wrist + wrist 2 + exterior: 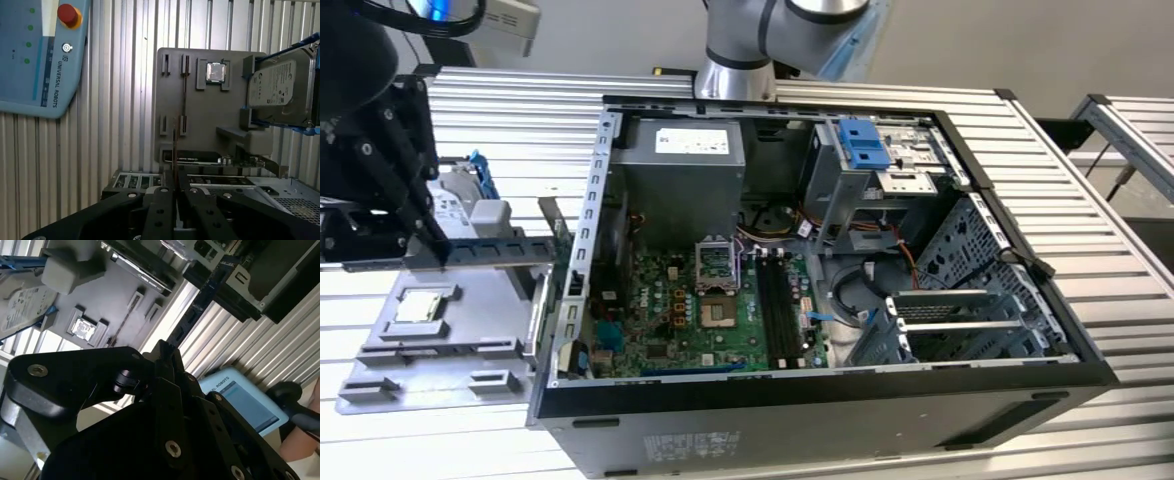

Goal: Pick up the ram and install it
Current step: 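Pick up the ram and move it above insertion slot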

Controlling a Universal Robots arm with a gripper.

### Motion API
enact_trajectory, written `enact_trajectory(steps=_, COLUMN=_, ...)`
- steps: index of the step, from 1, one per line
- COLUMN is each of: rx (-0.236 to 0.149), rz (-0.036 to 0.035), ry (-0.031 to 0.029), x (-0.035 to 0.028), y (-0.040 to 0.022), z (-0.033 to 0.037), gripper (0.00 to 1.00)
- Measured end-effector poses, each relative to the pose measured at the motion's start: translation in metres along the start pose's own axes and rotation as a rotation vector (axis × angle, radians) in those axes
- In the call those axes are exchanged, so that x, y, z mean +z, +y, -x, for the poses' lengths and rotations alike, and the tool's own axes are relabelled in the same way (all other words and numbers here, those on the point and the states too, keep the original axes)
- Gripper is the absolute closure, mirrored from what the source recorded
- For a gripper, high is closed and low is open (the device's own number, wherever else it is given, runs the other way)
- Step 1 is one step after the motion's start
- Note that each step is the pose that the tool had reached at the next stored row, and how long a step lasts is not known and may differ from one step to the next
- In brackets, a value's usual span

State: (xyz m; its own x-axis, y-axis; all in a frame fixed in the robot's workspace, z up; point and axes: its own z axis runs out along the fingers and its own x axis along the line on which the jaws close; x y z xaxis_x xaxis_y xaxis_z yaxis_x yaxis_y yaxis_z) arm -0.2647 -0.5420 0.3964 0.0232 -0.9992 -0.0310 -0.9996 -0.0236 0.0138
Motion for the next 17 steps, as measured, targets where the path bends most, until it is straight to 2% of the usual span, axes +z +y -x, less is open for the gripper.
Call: enact_trajectory(steps=17, rx=0.0, rz=0.0, ry=0.0, x=-0.0009, y=-0.0629, z=-0.0015, gripper=1.0)
